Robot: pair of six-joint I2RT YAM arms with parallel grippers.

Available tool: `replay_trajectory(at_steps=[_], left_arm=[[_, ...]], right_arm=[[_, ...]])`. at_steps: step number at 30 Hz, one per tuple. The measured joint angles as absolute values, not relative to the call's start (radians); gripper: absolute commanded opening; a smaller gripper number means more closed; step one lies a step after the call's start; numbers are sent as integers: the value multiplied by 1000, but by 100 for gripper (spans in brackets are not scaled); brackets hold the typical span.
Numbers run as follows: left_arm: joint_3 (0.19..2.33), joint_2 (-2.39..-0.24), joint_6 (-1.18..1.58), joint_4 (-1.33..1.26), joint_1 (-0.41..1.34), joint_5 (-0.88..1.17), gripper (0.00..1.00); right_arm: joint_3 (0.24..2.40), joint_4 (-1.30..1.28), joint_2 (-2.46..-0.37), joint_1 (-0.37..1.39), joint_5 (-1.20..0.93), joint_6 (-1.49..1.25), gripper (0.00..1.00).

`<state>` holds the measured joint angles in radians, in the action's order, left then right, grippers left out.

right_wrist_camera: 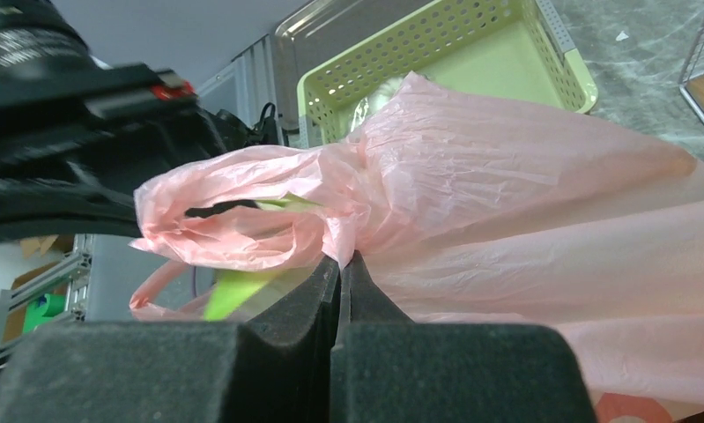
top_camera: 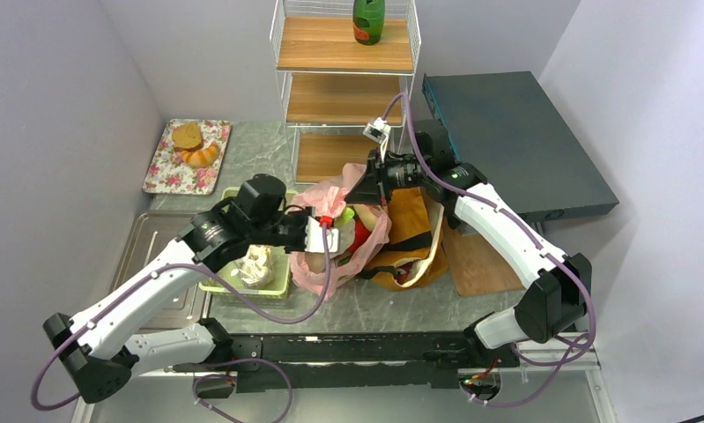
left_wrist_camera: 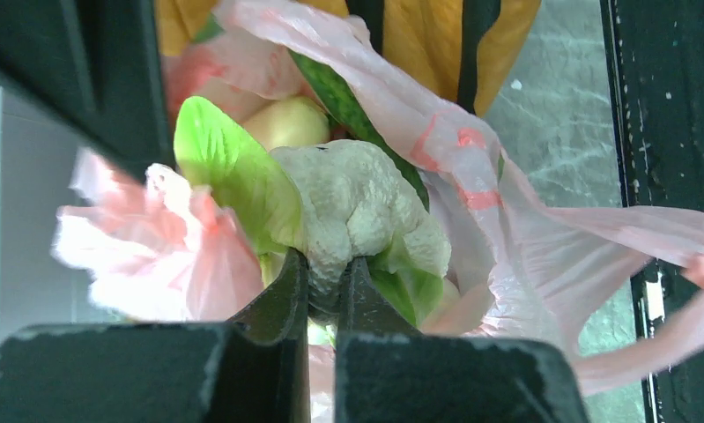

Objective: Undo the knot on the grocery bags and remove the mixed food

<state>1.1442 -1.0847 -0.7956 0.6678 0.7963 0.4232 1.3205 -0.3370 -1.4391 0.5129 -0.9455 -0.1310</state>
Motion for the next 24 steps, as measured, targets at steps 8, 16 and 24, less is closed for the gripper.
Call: replay_trajectory(at_steps=[8,16,24], left_arm=[[1234,-946,-709,724,688,484,0],[1187,-749,-605,700,369,451,0],[870,-861,-631,673,162,386,0]], right_arm=[[1349,-347,-1463,428,-952,-131,0],[1357,-350,-1483,411,-954,-133,0],[1362,-350,-1497,413,-979,-140,0]])
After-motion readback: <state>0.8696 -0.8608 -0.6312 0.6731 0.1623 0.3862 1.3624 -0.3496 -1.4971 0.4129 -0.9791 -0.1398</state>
